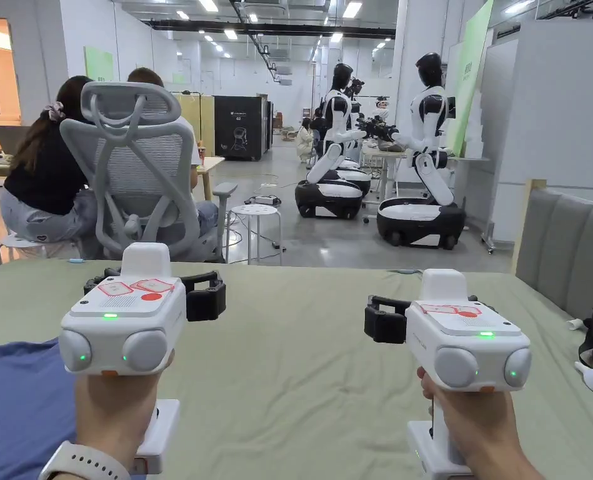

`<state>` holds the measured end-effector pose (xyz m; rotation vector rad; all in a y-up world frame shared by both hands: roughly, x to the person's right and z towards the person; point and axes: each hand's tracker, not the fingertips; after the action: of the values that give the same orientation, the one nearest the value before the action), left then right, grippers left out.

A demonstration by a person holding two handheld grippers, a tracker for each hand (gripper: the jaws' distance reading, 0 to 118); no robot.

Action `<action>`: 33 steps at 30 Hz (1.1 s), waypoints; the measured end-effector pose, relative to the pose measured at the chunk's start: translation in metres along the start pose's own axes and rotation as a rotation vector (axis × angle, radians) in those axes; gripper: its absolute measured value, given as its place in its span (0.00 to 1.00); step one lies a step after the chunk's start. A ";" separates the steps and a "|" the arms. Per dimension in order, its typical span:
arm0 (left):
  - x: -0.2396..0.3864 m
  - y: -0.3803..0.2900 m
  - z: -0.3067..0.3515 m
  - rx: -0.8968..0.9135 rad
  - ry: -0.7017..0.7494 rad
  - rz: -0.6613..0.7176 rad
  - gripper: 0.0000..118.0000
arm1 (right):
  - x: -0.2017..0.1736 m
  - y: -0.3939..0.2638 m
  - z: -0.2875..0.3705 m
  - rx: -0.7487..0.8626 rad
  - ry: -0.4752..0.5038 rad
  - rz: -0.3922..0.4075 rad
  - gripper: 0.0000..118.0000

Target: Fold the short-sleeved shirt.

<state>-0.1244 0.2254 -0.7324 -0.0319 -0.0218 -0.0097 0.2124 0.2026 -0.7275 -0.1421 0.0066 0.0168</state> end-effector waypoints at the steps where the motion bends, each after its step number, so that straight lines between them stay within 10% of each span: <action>1: -0.001 0.000 0.000 -0.003 -0.001 0.003 1.00 | 0.000 0.000 -0.001 -0.012 -0.011 0.009 1.00; 33: 0.009 0.000 0.004 -0.010 -0.011 0.014 1.00 | 0.004 0.001 0.004 0.001 -0.018 0.015 1.00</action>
<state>-0.1159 0.2254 -0.7284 -0.0422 -0.0326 0.0041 0.2167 0.2044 -0.7240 -0.1407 -0.0103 0.0331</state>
